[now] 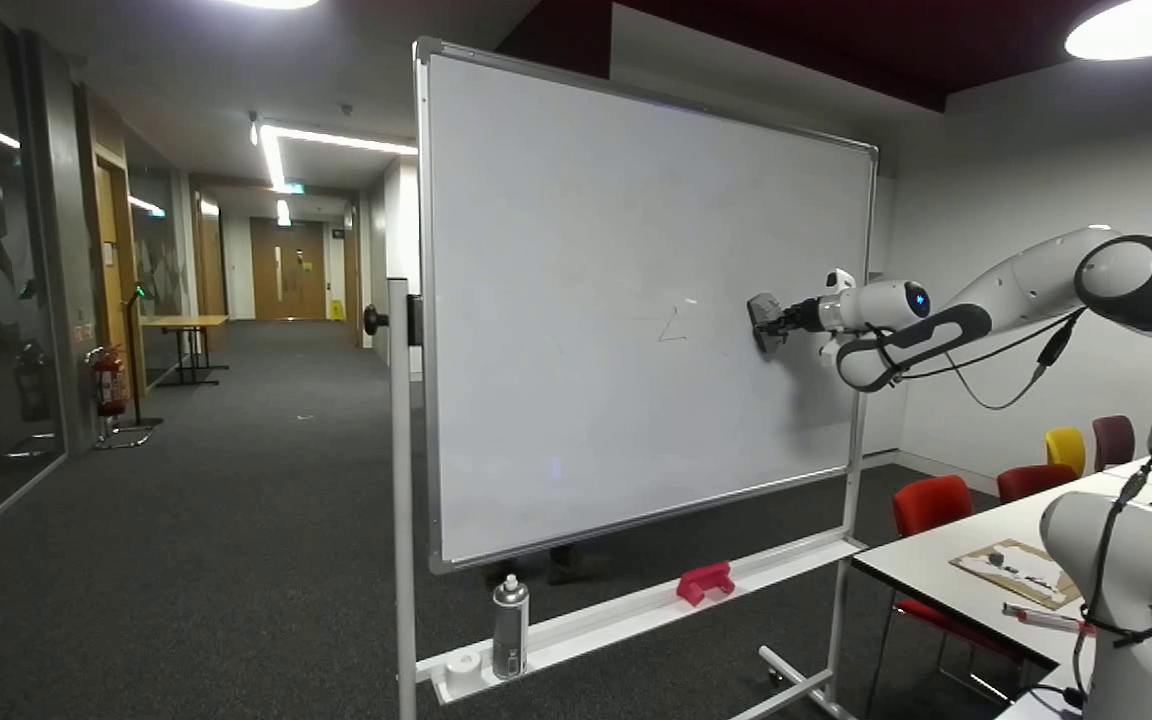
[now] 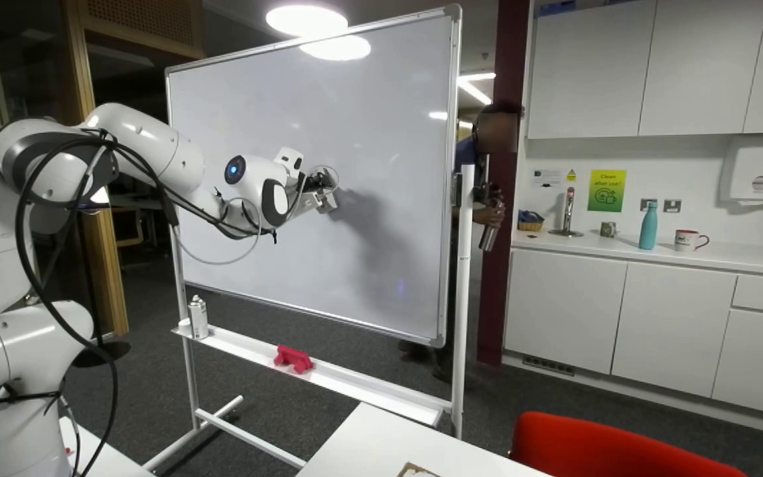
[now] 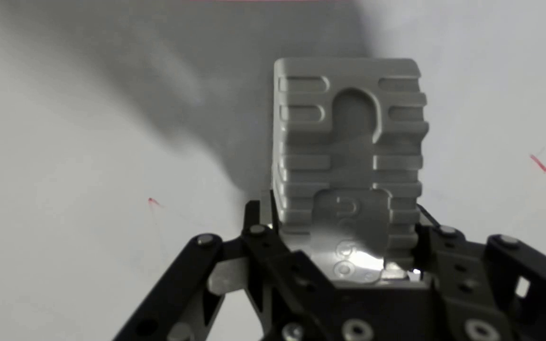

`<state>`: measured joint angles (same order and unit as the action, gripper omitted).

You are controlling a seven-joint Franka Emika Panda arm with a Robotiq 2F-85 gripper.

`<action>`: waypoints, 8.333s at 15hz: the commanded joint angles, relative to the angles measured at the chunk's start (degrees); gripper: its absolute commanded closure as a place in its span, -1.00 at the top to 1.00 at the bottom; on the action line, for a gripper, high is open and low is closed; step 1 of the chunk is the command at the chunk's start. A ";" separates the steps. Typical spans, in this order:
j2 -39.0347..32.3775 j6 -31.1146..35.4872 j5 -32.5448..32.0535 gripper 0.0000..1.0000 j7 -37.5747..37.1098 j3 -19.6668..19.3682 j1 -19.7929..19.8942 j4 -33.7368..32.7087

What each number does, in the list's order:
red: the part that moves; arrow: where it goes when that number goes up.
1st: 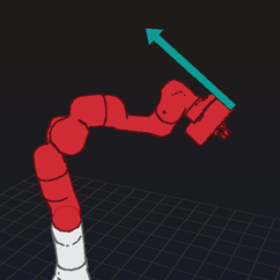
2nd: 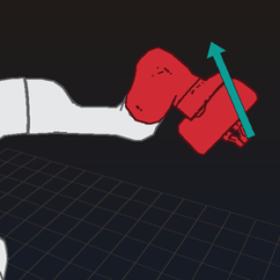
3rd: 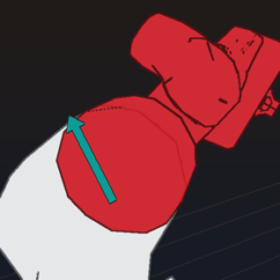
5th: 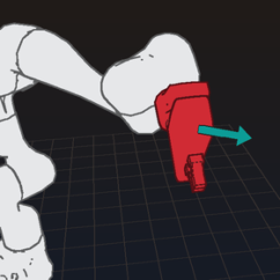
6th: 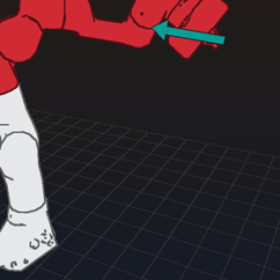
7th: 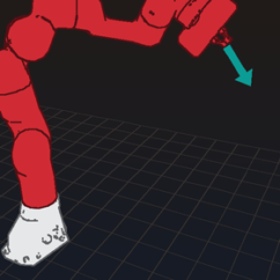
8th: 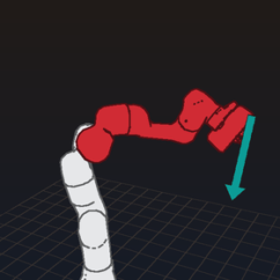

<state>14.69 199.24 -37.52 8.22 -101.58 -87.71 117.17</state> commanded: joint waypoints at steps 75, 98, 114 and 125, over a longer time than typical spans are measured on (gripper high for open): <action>-13.36 -1.02 0.19 -0.29 -1.45 10.76 -5.27 0.85; -21.04 -1.54 0.40 -0.29 2.19 28.12 1.91 7.36; -17.91 -1.25 7.61 -0.29 3.70 18.77 4.06 -3.81; -13.63 -1.21 7.14 -0.29 6.21 24.67 7.41 -4.90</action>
<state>1.59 198.02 -31.04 11.33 -77.12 -80.37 113.79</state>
